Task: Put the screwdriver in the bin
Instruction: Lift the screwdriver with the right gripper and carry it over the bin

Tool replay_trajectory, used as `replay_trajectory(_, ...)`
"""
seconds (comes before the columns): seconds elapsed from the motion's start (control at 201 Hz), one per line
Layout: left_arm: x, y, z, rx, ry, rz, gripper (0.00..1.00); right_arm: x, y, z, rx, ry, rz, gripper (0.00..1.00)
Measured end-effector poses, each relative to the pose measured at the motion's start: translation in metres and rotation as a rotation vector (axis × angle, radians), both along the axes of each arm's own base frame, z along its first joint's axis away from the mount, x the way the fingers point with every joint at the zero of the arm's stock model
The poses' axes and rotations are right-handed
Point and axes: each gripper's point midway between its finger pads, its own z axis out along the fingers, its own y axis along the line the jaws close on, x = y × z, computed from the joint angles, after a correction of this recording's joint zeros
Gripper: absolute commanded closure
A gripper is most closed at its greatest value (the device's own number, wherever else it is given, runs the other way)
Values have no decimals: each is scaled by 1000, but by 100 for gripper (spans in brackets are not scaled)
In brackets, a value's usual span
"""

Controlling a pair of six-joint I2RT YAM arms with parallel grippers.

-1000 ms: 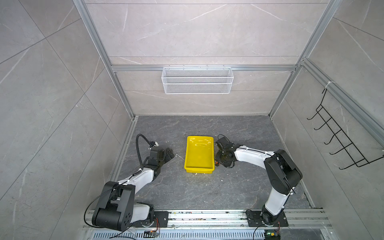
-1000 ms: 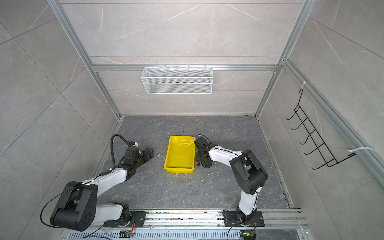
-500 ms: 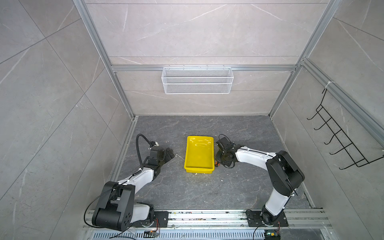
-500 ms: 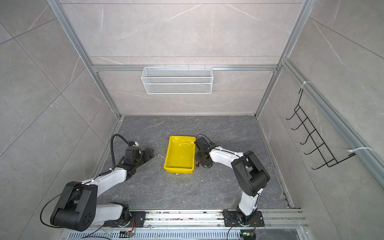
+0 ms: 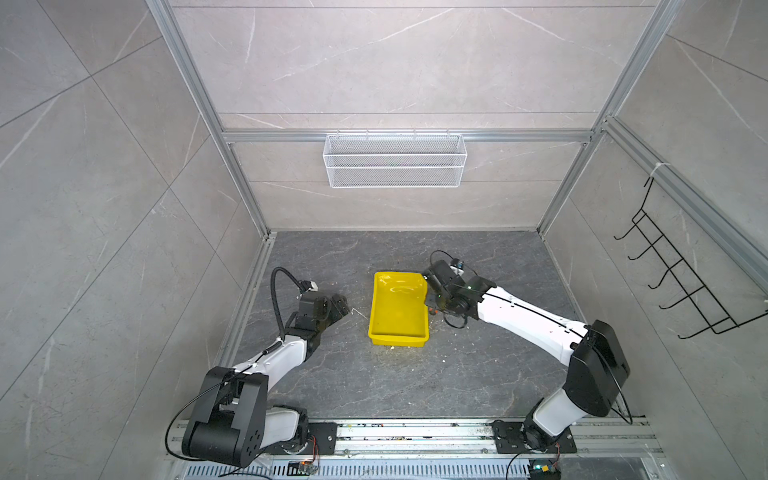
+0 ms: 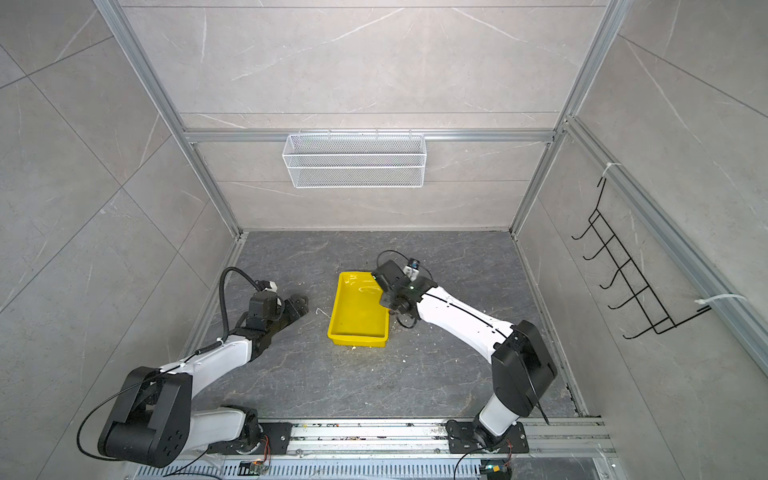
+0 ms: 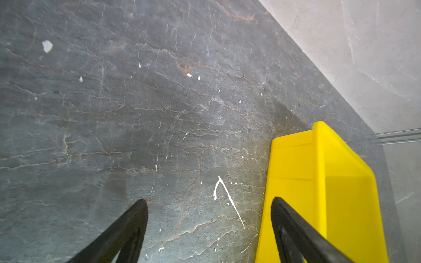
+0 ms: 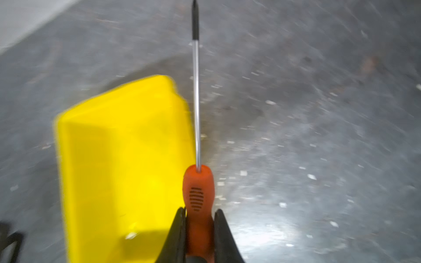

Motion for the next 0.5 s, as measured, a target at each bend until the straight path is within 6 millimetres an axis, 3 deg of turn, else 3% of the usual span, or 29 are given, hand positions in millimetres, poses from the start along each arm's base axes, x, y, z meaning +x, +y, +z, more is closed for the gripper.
replay_trajectory(0.11, 0, 0, 0, 0, -1, 0, 14, 10, 57, 11, 4, -37, 88, 95)
replay_trajectory(0.224, 0, 0, -6, 2, 16, -2, 14, 17, 96, -25, -8, 32, 143, 95)
replay_trajectory(0.363, -1, -1, -13, 4, 37, -6, 14, 12, 111, -83, -50, 165, 174, 95)
replay_trajectory(0.498, -1, -3, -11, -5, 35, -16, 14, 2, 107, -110, -90, 246, 184, 94)
